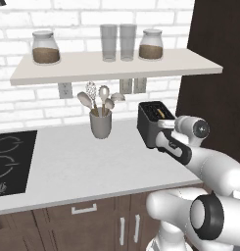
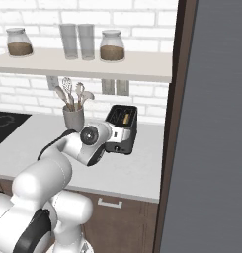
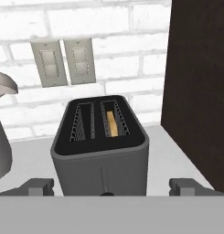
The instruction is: Start the toaster. Once the lever pops up, take the bread to the plate on the dining counter.
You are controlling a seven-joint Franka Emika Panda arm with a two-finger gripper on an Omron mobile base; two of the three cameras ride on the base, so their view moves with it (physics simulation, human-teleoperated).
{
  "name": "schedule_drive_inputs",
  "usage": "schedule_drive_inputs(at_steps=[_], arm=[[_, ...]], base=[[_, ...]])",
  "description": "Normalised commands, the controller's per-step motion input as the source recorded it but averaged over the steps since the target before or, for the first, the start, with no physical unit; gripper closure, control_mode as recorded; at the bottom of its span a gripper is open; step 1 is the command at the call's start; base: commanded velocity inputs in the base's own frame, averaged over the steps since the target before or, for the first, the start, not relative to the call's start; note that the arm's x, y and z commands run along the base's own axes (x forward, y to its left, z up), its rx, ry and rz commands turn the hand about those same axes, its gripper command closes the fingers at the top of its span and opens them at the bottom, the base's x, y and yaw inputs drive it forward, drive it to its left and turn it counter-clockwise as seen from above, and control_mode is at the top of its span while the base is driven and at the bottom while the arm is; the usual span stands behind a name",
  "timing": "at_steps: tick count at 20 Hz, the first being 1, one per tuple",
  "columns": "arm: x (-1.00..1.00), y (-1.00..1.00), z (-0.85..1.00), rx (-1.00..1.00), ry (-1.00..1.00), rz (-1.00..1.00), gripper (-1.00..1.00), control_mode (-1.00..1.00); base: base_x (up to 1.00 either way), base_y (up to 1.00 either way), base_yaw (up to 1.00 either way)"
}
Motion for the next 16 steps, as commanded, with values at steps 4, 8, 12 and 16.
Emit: schedule_drive_inputs(at_steps=[4, 8, 12, 16], arm=[[0.0, 0.0, 0.0, 0.0, 0.0, 0.0, -1.0, -1.0], [0.0, 0.0, 0.0, 0.0, 0.0, 0.0, -1.0, -1.0], [0.0, 0.0, 0.0, 0.0, 0.0, 0.0, -1.0, -1.0], [0.0, 0.0, 0.0, 0.0, 0.0, 0.0, -1.0, -1.0]], base=[[0.0, 0.0, 0.0], [0.0, 0.0, 0.0], [0.0, 0.0, 0.0], [0.0, 0.0, 0.0]])
